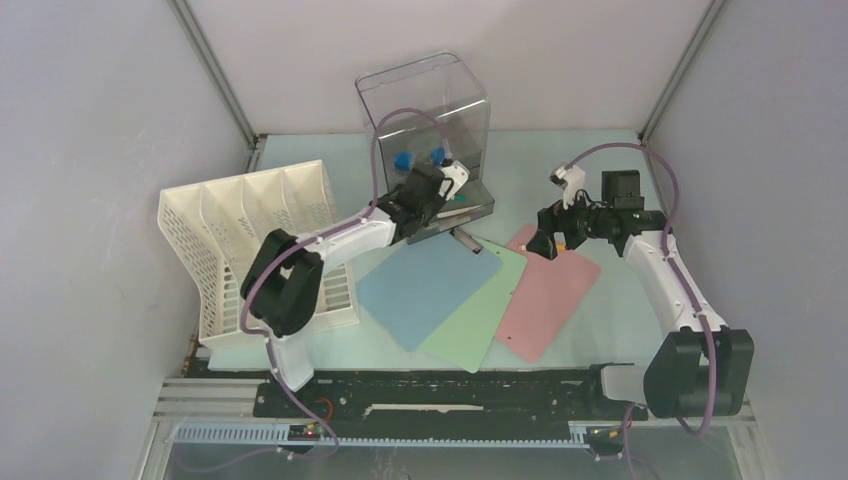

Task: Organize the desk
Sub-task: Place the stationery in the drawer, then pick up the stationery from the center of the board.

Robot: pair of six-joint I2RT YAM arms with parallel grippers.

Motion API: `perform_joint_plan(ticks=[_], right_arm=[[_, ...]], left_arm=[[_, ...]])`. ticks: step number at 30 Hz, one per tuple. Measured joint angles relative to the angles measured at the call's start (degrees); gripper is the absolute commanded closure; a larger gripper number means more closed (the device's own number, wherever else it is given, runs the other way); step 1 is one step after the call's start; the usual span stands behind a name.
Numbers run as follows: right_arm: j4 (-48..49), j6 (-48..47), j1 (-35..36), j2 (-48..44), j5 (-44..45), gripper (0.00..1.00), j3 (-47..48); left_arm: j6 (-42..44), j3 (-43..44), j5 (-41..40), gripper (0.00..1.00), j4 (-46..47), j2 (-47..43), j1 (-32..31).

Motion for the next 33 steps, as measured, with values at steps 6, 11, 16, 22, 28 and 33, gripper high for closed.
perform_joint_plan(ticks=[6, 11, 16, 22, 28, 33], right_arm=[[-1.4, -0.6, 0.7, 1.4, 0.5, 0.00, 1.3], [-1.9, -1.2, 0.9, 1.8, 1.0, 0.00, 1.6], [-3.1, -2.3, 0.9, 1.8, 1.0, 0.00, 2.1], [-3.1, -4.7, 1.3, -0.8, 0.9, 0.00, 2.2], [-3.2, 0.8, 2.3, 3.2, 6.3, 0.00, 7.6], [-11.3, -1.3, 2.3, 18.2, 6.3, 0.00, 24.0]], left_arm=[[2.6, 0.4, -3.3, 0.38, 0.1, 3.9, 0.0], [2.2, 0.7, -3.8, 0.33, 0.0, 3.9, 0.0], [-3.0, -0.4, 0.0, 0.22, -1.8, -1.8, 0.0], [-11.5, -6.3, 7.7, 0.01, -0.9, -21.5, 0.0], [-17.8, -11.7, 13.4, 0.00, -1.0, -37.0, 0.1], [-18.1, -14.4, 14.6, 0.00, -6.1, -40.7, 0.4]])
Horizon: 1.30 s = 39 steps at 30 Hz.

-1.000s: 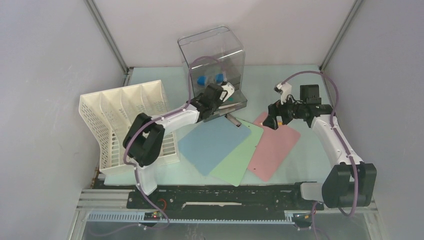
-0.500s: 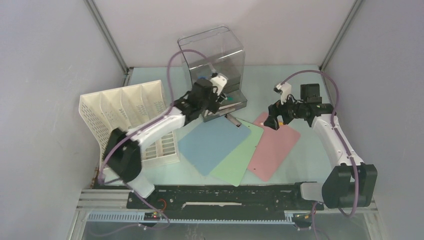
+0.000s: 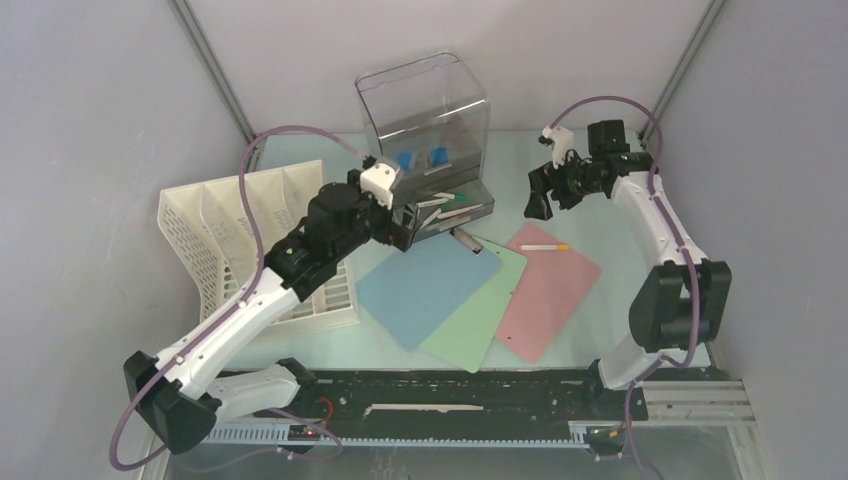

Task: Organize the desk
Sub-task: Pick up the stationery from the center of the board.

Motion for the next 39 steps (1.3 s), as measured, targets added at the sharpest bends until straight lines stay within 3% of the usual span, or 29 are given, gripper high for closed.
perform_joint_plan(ticks=[8, 17, 19, 21, 26, 36, 39], right_arm=[[-5.9, -9.1, 1.8, 4.0, -0.6, 0.00, 3.6], [-4.2, -16.8, 5.4, 7.6, 10.8, 0.01, -3.7], [-4.2, -17.1, 5.5, 8.4, 12.2, 0.06, -4.1], [-3.3, -17.4, 5.5, 9.8, 14.3, 0.18, -4.1], [-1.2, -17.7, 5.7, 13.0, 17.7, 0.24, -4.1], [0.5, -17.6, 6.2, 17.6, 21.8, 0.51, -4.1], [0.6, -17.5, 6.2, 18.5, 22.6, 0.51, -4.1]], left_arm=[[2.8, -9.9, -0.9, 0.00, -1.7, -8.3, 0.3], [6.5, -10.6, -3.6, 0.00, -0.7, -9.2, 0.3], [6.9, -10.6, -3.6, 0.00, -0.8, -9.2, 0.3], [7.0, -10.6, -3.6, 0.00, -0.9, -9.2, 0.3], [7.1, -10.6, -3.5, 0.00, -2.2, -9.2, 0.3], [7.2, -10.6, -3.4, 0.00, -2.6, -9.9, 0.3], [7.2, -10.5, -3.3, 0.00, -2.8, -9.9, 0.3]])
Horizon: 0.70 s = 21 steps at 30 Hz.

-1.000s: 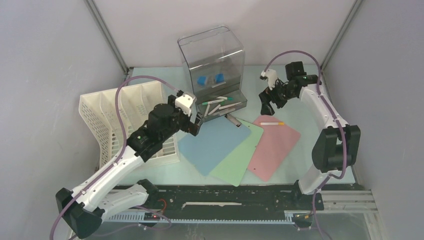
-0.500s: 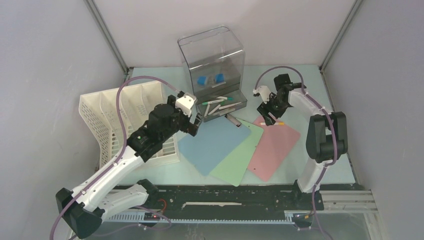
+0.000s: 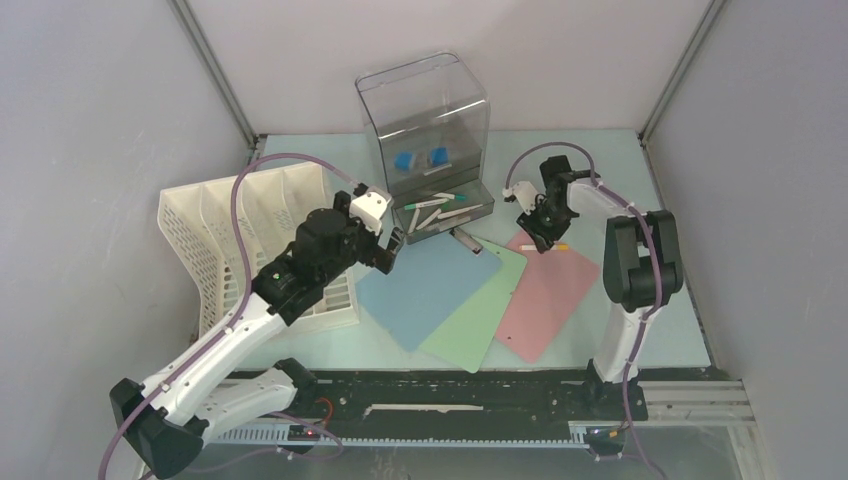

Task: Organize the desk
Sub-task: Pick up the stationery from the center of the board.

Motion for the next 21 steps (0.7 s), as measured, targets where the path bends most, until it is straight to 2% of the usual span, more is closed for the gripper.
perform_joint_plan(ticks=[5, 7, 11, 15, 21], right_arm=[[0.0, 0.0, 0.0, 0.9, 0.5, 0.52, 0.0], [0.0, 0.0, 0.0, 1.3, 0.6, 0.56, 0.0], [-0.1, 0.0, 0.0, 2.2, 0.7, 0.69, 0.0], [-0.7, -0.2, 0.0, 3.1, 0.8, 0.77, 0.0], [-3.1, -0.3, 0.0, 4.1, 0.9, 1.00, 1.0]], left_arm=[[0.0, 0.0, 0.1, 0.00, -0.2, 0.0, 0.0], [0.0, 0.1, 0.1, 0.00, -0.3, 0.0, 0.0], [0.0, 0.1, 0.1, 0.00, -0.5, 0.0, 0.0], [0.0, 0.1, 0.1, 0.00, -0.5, 0.0, 0.0], [-0.1, 0.1, 0.0, 0.00, -0.5, 0.1, 0.0]])
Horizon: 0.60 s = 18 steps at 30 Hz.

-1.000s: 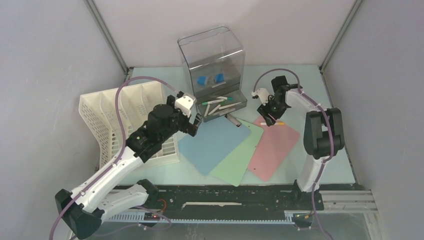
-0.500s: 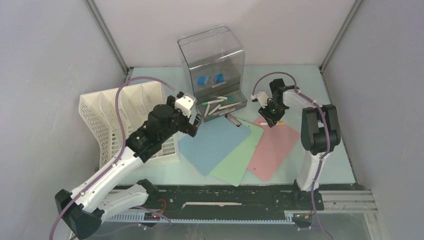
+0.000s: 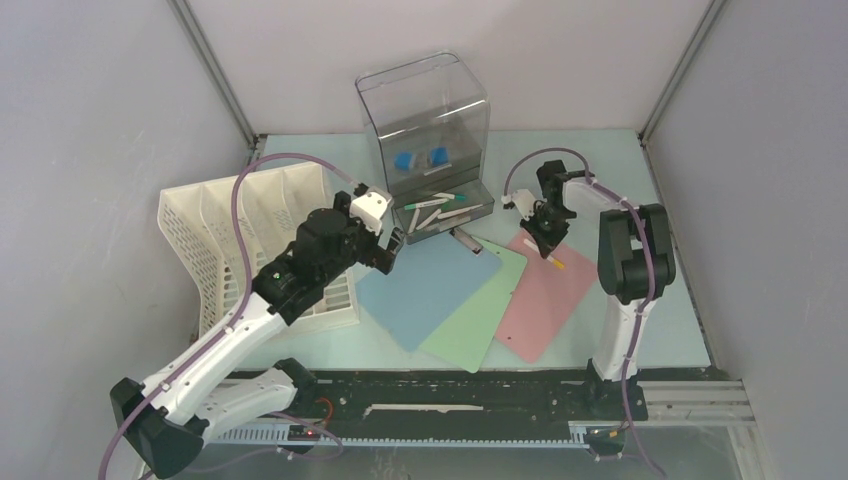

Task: Organize the desk
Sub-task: Pick up the stationery from the center of the board.

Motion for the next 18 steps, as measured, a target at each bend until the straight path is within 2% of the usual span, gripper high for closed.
perform_joint_plan(ticks=[9, 18], right_arm=[[-3.0, 0.9, -2.1, 0.6, -2.9, 1.00, 1.7], [-7.4, 2.9, -4.3, -4.4, -14.4, 1.00, 2.0]], left_arm=[[-0.1, 0.0, -0.1, 0.00, 0.0, 0.5, 0.0], [-1.7, 1.5, 1.5, 0.00, -0.1, 0.7, 0.7]])
